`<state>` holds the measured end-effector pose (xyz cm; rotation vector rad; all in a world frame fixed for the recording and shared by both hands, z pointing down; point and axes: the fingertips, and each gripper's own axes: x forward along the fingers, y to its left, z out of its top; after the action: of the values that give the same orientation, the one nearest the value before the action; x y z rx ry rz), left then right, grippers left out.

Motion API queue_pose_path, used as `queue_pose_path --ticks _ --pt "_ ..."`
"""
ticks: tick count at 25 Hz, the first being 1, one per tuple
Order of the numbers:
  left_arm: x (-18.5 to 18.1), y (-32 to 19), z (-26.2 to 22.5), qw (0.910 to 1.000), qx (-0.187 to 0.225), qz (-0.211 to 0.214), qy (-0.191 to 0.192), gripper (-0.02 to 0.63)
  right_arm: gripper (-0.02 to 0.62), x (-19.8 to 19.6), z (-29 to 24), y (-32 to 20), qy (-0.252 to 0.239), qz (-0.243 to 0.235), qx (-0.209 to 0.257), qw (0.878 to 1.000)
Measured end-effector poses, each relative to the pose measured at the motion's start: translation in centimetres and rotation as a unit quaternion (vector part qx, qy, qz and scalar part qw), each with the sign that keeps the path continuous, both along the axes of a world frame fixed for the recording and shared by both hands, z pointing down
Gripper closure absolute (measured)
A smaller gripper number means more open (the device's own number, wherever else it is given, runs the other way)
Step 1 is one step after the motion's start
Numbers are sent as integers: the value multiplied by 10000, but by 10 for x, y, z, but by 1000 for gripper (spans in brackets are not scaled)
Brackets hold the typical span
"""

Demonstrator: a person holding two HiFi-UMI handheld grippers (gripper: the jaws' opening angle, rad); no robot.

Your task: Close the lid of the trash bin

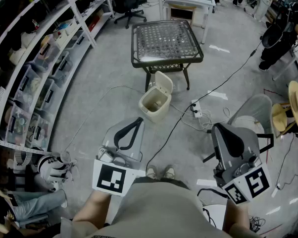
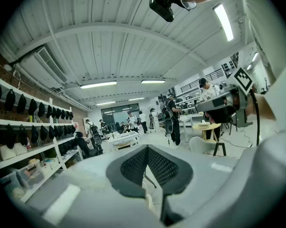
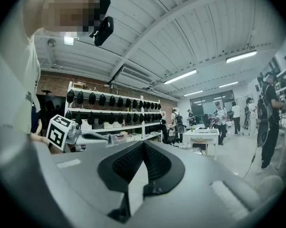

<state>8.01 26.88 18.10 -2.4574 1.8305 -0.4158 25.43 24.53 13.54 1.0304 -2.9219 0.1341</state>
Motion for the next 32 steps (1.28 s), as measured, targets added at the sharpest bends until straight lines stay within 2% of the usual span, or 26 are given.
queue_pose_path --ticks 9,19,27,32 --pt "14 -6 1 9999 -113 -22 20 603 592 19 1 -6 -212 109 -56 9997" --pt "46 -10 8 9997 -177 74 -181 603 592 44 21 -10 -244 67 -159 9996" --pt "42 -30 12 9995 -111 187 -210 603 592 36 26 -23 -389 -2 -116 9992" --pt "28 -64 19 9992 -83 322 -200 603 592 21 39 -54 -240 164 -179 9994"
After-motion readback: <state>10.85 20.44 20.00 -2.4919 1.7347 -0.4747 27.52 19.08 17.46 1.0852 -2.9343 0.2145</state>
